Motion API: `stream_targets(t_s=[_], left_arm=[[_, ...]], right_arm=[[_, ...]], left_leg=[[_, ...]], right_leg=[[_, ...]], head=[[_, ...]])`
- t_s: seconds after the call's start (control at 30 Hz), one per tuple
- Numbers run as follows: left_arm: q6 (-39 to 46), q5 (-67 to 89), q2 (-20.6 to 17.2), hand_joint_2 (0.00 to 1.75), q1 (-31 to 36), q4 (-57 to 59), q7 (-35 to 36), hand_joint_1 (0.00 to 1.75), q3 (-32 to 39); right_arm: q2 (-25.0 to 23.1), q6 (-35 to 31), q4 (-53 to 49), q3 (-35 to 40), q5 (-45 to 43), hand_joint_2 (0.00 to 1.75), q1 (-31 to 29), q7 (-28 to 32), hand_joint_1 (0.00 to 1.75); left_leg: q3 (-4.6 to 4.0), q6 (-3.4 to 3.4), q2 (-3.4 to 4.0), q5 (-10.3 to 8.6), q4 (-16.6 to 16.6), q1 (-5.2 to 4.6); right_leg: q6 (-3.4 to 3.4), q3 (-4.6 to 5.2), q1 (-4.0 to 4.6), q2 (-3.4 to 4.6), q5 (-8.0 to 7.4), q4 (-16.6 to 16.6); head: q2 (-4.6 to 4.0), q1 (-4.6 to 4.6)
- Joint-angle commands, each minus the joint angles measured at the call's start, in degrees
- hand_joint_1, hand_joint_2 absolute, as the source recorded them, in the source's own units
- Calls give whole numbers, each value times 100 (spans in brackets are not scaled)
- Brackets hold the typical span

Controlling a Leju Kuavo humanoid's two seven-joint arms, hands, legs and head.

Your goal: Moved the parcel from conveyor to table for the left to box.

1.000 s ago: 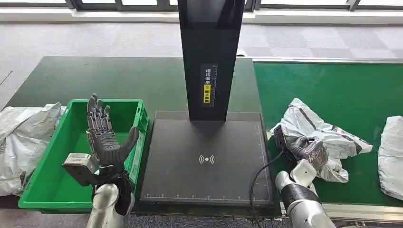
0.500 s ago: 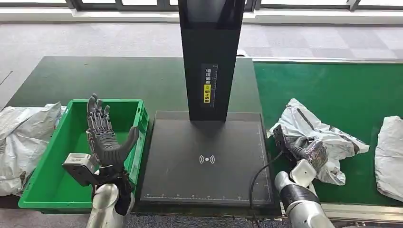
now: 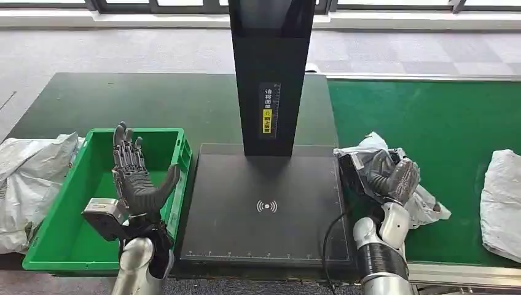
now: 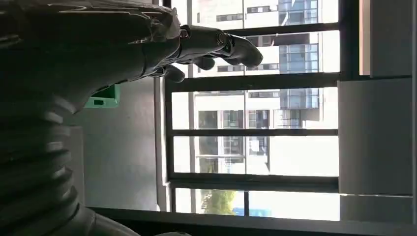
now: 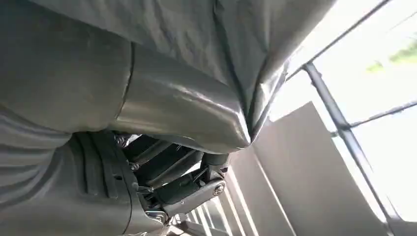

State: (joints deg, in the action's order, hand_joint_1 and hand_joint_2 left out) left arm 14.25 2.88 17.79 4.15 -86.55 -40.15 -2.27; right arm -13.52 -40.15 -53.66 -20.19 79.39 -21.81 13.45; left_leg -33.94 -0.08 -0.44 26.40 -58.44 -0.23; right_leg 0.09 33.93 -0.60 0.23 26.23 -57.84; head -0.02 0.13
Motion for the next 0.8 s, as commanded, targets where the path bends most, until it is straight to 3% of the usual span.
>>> stream_targets(t_s=[0.03,0.07,0.1,0.13,0.37,0.63,0.8], left_arm=[[-24,-26,172,175,102,364,15,0,145],[-24,-26,172,175,102,364,15,0,145],[-5,-23,181,175,148,424,15,0,126],[1,-34,176,175,154,429,15,0,119],[55,-47,149,175,119,364,15,0,124],[55,-47,149,175,119,364,15,0,124],[33,-22,129,175,130,402,15,0,48]], right_arm=[[-648,15,-885,632,-1487,175,228,1788,175],[-648,15,-885,632,-1487,175,228,1788,175],[-648,15,-1228,1228,-1336,175,371,1116,175],[-648,15,-1274,1292,-1333,175,400,1049,175],[-646,15,-616,1183,-1927,175,203,1506,175],[-646,15,-616,1183,-1927,175,203,1506,175],[-632,318,477,1636,-2434,175,-244,1545,175]], left_leg=[[5,-5,5,2,1,0],[11,-4,23,5,3,4],[13,-6,33,4,10,5],[5,-4,23,3,5,4],[12,-5,25,0,7,2],[6,-4,17,-1,3,1],[16,-7,31,-1,10,3]], right_leg=[[-2,-4,0,-1,3,0],[-2,-6,3,20,-1,5],[-2,-11,5,28,-5,10],[-1,-6,3,15,-1,4],[-2,-8,1,18,-4,9],[-5,-4,0,13,-5,4],[-5,-10,2,24,-10,12]], head=[[2,0],[0,0],[0,4],[0,2],[0,0],[2,2],[0,2]])
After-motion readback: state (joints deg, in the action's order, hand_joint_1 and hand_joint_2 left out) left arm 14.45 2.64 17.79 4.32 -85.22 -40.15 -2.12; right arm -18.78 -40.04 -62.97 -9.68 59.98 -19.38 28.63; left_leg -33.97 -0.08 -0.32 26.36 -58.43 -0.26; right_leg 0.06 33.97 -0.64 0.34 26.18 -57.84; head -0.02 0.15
